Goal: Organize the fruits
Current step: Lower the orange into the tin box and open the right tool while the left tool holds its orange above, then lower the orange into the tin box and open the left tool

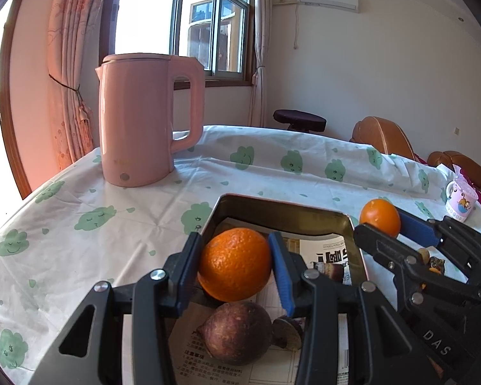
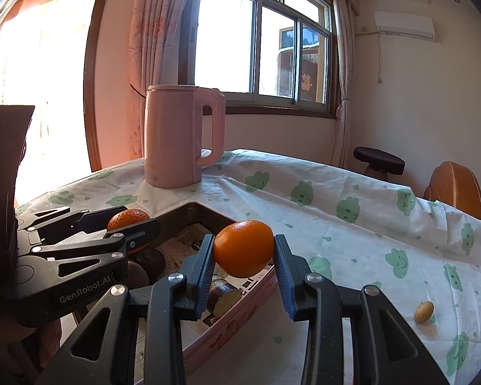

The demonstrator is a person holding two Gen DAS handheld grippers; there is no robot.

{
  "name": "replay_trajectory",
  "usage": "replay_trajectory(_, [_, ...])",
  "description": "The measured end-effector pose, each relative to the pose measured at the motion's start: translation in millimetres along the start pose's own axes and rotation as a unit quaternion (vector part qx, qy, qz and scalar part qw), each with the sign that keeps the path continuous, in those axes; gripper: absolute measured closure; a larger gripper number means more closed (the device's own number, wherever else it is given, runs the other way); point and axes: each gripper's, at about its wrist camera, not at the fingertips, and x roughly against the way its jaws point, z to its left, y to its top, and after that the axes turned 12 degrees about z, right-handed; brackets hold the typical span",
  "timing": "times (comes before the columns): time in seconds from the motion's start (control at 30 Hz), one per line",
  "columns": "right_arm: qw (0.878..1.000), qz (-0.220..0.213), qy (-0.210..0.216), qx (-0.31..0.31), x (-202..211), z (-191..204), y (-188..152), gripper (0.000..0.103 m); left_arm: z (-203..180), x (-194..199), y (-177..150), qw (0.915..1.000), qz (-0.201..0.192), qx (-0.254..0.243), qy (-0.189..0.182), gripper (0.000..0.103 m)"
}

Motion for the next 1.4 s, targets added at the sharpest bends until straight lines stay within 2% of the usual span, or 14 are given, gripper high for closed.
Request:
replay_trajectory(0.53, [0.998, 0.058, 0.016, -0.009, -31, -2, 6, 0.065, 1, -18, 4, 0.9993, 0.036, -0.009, -0.001, 0.059])
replay_trajectory(1.0, [0.997, 0.077, 0.024, -0.008, -37, -1, 7, 0.064, -3, -22, 5, 0.9988, 0.045, -0.016, 0.006, 0.057])
replay_trajectory(1.33, [0.997, 0.074, 0.019, -0.022, -37, -6, 7, 0.047, 1, -19, 3, 0.9991, 0.040, -0.010, 0.007, 0.051])
replay_trajectory(1.4, [0.997, 0.070, 0.016, -0.022, -35, -6, 7, 0.046, 1, -17, 2, 0.9992, 0.036, -0.008, 0.015, 0.044])
